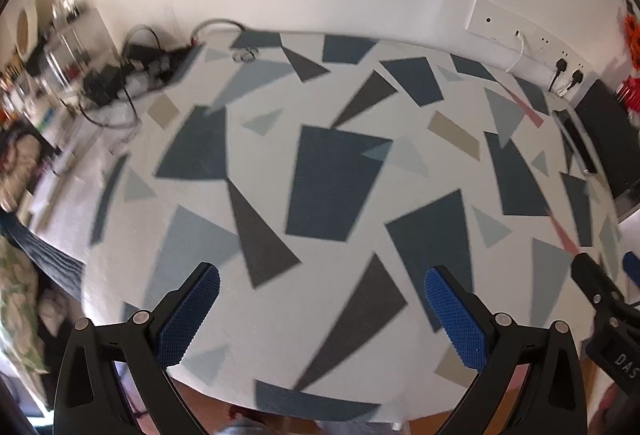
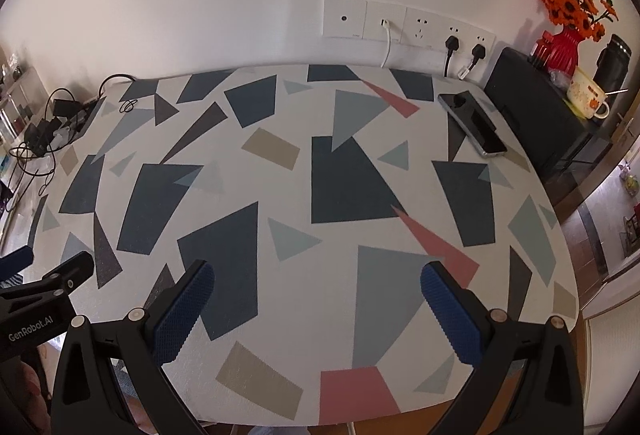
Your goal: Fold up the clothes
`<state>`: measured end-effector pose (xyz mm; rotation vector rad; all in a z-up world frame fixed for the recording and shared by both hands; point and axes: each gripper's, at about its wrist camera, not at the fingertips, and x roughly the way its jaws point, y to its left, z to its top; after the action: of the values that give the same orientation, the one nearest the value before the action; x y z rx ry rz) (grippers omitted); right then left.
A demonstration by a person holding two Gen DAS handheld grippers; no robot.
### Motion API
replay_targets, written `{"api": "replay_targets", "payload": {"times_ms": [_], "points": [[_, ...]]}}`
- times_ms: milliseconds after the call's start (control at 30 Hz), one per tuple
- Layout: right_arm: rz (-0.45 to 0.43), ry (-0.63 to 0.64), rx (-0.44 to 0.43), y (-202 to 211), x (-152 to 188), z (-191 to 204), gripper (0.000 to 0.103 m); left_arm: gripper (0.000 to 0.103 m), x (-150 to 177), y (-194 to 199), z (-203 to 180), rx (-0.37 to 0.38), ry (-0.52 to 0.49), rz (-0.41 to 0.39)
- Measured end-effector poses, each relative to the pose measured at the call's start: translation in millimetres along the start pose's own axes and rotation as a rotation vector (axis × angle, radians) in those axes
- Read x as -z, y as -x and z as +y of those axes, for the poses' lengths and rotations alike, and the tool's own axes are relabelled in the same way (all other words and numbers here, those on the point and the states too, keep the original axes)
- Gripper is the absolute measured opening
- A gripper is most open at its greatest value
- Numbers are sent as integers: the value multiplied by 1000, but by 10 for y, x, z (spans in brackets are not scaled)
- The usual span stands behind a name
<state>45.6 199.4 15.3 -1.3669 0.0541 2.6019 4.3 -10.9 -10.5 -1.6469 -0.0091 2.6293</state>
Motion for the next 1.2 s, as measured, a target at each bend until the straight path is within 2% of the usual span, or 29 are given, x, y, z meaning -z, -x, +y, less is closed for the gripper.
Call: {"api": "replay_targets", "payload": {"times_ms": [67, 300, 500, 733, 933, 1100, 1200], "points": [[8, -3, -5, -11, 6, -6, 103, 101, 36, -8, 4, 20, 13, 3], [-6, 13, -2, 26, 16, 2, 103, 101, 58, 2, 0, -62, 9, -3], [-41, -2, -18, 62, -17, 10, 103, 101, 57, 144, -9, -111, -22, -69], [-99, 2, -19, 163, -27, -11, 103, 101, 16, 352, -104, -91, -44, -160], [-117, -8, -21, 192, -4, -73, 103, 101, 36, 392, -176, -67, -36, -167], [-129, 12, -17, 186, -1, -25, 103, 101, 55, 397, -161, -93, -46, -157], [-135, 9, -44, 198, -19, 25, 103, 101, 80, 419, -73, -99, -26, -159]]}}
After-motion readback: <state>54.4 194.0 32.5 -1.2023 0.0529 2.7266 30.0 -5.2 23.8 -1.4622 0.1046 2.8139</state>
